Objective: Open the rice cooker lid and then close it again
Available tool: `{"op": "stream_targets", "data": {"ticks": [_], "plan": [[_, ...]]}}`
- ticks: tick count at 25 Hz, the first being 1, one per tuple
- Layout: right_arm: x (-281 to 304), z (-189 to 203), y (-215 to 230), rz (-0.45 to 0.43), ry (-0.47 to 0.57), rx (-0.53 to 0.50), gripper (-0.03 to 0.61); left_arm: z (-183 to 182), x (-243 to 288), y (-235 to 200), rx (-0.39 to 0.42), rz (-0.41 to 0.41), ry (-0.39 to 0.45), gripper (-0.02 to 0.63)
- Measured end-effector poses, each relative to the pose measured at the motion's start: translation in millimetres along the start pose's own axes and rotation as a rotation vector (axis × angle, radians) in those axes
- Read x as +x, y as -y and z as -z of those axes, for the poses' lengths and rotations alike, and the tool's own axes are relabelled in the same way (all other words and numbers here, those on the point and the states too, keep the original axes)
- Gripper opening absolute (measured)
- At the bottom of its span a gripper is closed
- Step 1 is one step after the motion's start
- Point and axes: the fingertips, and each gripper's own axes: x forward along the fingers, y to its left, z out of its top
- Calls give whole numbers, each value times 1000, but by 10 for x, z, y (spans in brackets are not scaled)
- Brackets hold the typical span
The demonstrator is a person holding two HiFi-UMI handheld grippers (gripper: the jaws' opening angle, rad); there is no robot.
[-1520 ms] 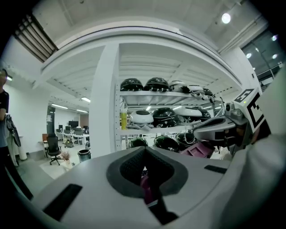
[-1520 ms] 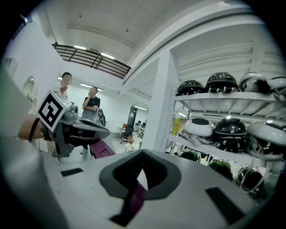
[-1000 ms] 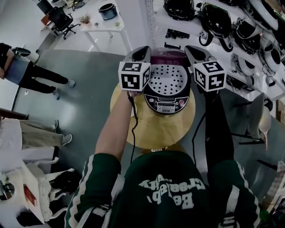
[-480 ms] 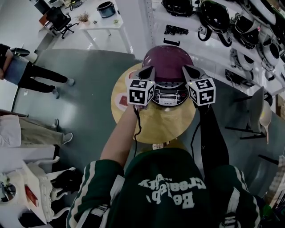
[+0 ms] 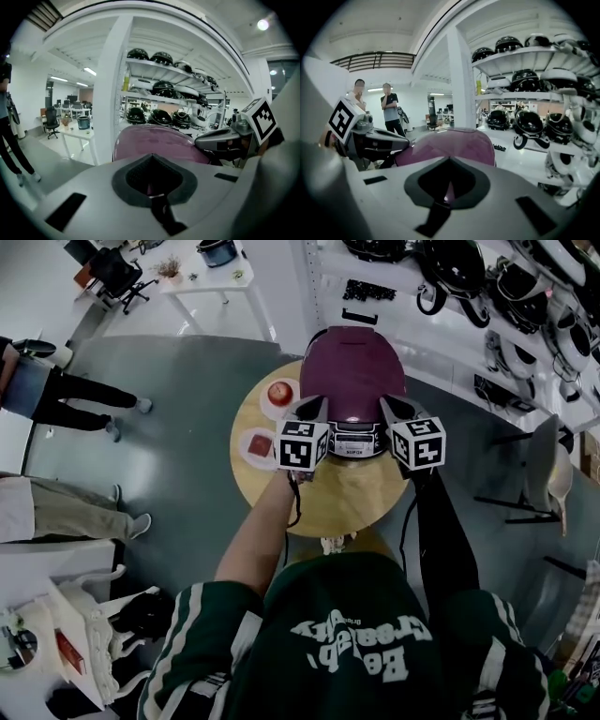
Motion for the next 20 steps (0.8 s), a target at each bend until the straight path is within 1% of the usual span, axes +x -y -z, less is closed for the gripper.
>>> {"op": "stream_targets", "data": {"ticks": [4,14,17,20], "plan": [[12,12,3,25,-6,-37,5,11,21,1,-7,-3,4,-5],[14,17,-25,31,0,-40,5,28,2,-7,26,-28,25,-5],[9,18,-14,38,1,-45,5,21,2,12,62,-56,39,-5],[17,13,-11,26,3,-47,5,23,10,11,114,-77,43,-6]]}}
